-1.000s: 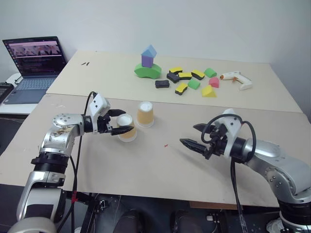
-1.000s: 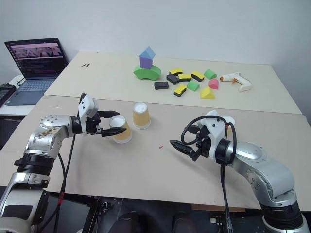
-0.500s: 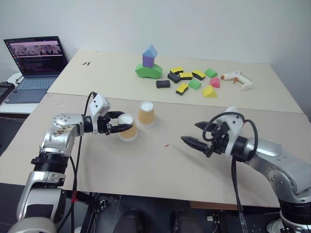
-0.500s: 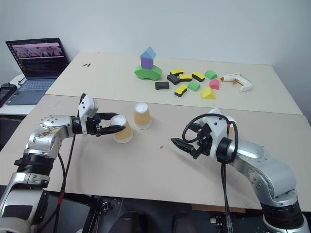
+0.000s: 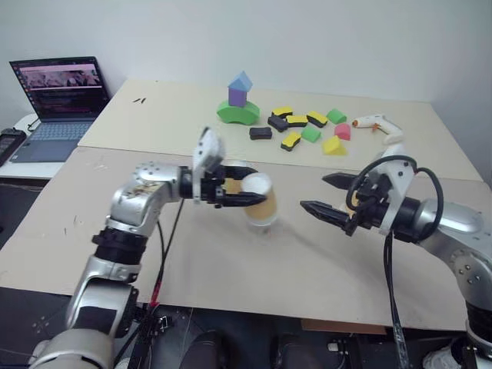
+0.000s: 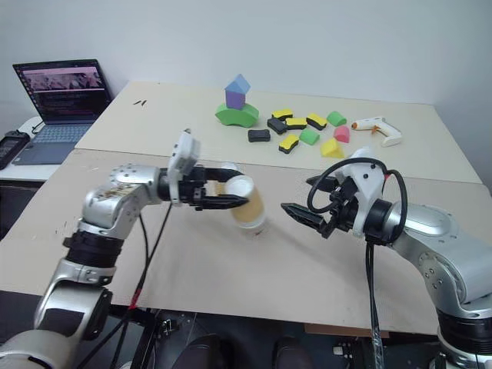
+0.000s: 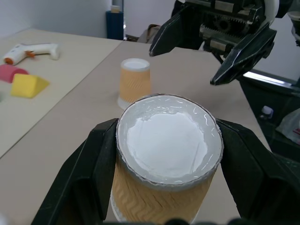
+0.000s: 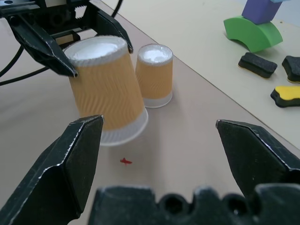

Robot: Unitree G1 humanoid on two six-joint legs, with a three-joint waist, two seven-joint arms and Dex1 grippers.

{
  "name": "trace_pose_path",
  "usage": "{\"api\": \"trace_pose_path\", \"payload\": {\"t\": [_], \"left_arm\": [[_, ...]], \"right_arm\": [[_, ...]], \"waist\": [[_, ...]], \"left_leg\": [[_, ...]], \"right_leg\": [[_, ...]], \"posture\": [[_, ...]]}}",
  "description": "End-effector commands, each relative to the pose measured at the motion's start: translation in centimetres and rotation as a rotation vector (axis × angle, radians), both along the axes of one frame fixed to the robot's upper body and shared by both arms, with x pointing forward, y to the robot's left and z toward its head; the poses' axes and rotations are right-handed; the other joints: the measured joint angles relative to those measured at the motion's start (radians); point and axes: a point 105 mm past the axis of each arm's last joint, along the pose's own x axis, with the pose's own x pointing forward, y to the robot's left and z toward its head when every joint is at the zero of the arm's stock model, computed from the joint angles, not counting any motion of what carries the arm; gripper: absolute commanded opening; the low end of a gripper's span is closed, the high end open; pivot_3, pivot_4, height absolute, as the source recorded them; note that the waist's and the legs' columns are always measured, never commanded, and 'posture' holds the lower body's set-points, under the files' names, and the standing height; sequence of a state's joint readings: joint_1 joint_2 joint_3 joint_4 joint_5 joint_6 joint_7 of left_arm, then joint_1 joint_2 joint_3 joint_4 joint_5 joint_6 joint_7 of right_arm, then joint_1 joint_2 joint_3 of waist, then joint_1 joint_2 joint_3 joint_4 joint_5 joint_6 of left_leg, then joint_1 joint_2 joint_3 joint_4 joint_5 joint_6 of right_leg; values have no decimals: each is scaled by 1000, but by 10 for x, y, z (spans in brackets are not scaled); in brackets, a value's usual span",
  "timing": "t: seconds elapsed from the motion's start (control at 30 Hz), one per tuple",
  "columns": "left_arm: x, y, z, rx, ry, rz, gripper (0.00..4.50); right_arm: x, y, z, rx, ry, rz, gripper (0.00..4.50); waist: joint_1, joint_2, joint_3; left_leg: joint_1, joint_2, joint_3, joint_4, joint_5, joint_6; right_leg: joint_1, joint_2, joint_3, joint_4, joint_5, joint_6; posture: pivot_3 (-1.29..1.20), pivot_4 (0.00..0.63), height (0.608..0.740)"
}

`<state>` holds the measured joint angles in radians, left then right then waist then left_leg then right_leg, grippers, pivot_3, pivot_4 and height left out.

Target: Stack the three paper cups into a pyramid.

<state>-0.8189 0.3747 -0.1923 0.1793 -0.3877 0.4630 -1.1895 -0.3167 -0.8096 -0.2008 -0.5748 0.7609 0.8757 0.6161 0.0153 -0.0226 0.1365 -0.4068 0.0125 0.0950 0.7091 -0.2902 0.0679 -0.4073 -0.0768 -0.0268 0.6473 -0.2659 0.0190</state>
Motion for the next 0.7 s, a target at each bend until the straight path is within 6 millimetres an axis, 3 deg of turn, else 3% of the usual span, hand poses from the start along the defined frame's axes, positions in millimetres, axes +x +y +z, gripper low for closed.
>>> {"api": "trace_pose_path", "payload": {"t": [0.03, 0.2, 0.4, 0.53, 0.7], "left_arm": [[8, -27, 0, 19, -61, -16, 3255], [22, -45, -23, 61, -57, 12, 3255], [15, -53, -49, 140, -40, -55, 3255], [13, -51, -54, 141, -27, -63, 3255], [15, -51, -52, 130, -32, -52, 4379]], "right_arm": [[-8, 3, 11, -8, -50, 15, 4500], [-13, 2, 13, 0, -55, -3, 4500], [-17, 0, 13, 9, -55, -28, 4500], [-17, 0, 14, 13, -57, -40, 4500], [-16, 0, 14, 23, -58, -46, 4500]], "waist": [[-1, 0, 0], [-4, 0, 0], [-3, 0, 0], [-3, 0, 0], [-3, 0, 0]], "left_leg": [[0, 0, 0, 1, 0, 0], [0, 0, 1, 1, -1, 2], [0, 0, 1, 2, -2, 3], [0, 0, 0, 2, -2, 3], [0, 0, 0, 2, -2, 3]], "right_leg": [[0, 0, 0, 0, 0, 0], [0, 0, 2, 0, 1, 1], [0, -1, 2, 0, 1, 1], [0, -1, 2, -1, 1, 2], [0, -1, 3, 0, 1, 2]], "posture": [[0, 150, 740], [0, 150, 740], [0, 150, 740], [0, 150, 740], [0, 150, 740]]}}
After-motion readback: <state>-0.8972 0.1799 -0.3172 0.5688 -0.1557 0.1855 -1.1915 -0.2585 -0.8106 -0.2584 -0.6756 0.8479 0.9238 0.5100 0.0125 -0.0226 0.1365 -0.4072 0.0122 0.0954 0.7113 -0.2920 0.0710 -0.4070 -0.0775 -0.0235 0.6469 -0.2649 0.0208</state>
